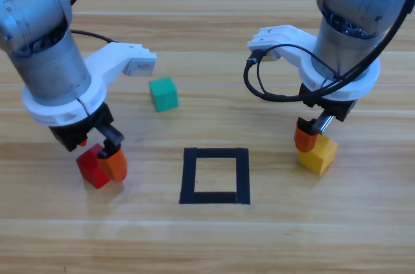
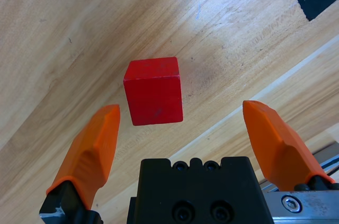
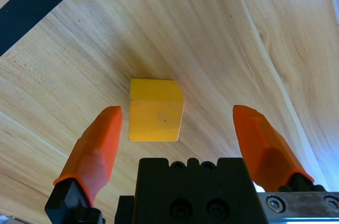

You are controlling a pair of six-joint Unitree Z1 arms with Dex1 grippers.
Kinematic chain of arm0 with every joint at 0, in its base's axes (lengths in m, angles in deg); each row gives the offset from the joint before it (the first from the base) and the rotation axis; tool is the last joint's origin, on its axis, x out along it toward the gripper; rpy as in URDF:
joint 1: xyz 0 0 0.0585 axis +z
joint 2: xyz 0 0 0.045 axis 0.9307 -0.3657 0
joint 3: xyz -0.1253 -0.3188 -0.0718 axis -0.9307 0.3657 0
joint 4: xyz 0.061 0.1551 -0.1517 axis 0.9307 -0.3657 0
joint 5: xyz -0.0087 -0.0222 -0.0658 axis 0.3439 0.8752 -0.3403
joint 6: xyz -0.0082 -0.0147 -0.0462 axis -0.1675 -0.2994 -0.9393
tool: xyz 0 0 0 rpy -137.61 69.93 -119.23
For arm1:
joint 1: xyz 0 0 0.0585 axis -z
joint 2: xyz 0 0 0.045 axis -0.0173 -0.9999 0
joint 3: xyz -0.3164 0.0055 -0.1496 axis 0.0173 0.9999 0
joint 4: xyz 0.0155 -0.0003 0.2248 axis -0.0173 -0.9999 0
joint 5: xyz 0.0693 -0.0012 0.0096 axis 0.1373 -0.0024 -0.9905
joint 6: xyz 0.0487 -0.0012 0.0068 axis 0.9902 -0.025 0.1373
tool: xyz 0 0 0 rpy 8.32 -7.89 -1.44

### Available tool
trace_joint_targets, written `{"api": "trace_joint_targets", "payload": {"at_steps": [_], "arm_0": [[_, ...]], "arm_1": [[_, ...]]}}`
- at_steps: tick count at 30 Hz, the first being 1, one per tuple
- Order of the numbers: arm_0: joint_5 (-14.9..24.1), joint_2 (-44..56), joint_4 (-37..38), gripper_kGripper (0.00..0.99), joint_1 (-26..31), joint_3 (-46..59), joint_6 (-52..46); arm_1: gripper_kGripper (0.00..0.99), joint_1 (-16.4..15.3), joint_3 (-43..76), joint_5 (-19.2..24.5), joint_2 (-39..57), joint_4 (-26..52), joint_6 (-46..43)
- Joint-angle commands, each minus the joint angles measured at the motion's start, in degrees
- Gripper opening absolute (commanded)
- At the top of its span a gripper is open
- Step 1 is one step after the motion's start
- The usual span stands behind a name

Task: Stack the blocks in the rectangular block: red at the bottom, yellow in the middle, green on top

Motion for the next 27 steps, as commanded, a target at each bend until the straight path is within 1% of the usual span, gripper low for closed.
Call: {"api": "trace_joint_targets", "payload": {"at_steps": [1, 4, 7, 11, 18, 20, 23, 27], "arm_0": [[1.71, -2.25, 2.0, 0.99, 0.2, 2.42, 0.45], [2.95, -2.52, 2.0, 0.99, 0.73, 2.07, 0.1], [3.3, -2.6, 2.0, 0.99, 1.34, 1.89, 0.19], [3.3, -3.83, 1.91, 0.99, 1.34, 0.84, 0.28], [3.3, -9.11, 1.83, 0.99, 1.34, -0.48, 0.1], [3.3, -9.64, 1.83, 0.99, 1.34, -0.74, -0.07], [3.3, -9.81, 1.83, 0.99, 1.34, -0.92, -0.07], [3.38, -9.55, 1.83, 0.989, 1.34, -1.09, 0.01]], "arm_1": [[0.911, 1.95, 1.14, -1.84, -3.21, -0.46, -0.65], [0.897, 1.95, 1.49, -2.2, -3.39, -0.46, -0.65], [0.897, 1.95, 1.75, -2.28, -3.47, -0.46, -0.65], [0.897, 1.95, 2.45, -2.28, -3.74, -0.46, -0.65], [0.893, 2.04, 3.42, -2.81, -5.23, -0.46, -0.57], [0.893, 2.04, 3.33, -3.25, -5.67, -0.46, -0.57], [0.856, 2.13, 2.89, -3.95, -6.11, -0.46, -0.65], [0.856, 2.13, 2.1, -3.95, -6.99, -0.46, -0.65]]}}
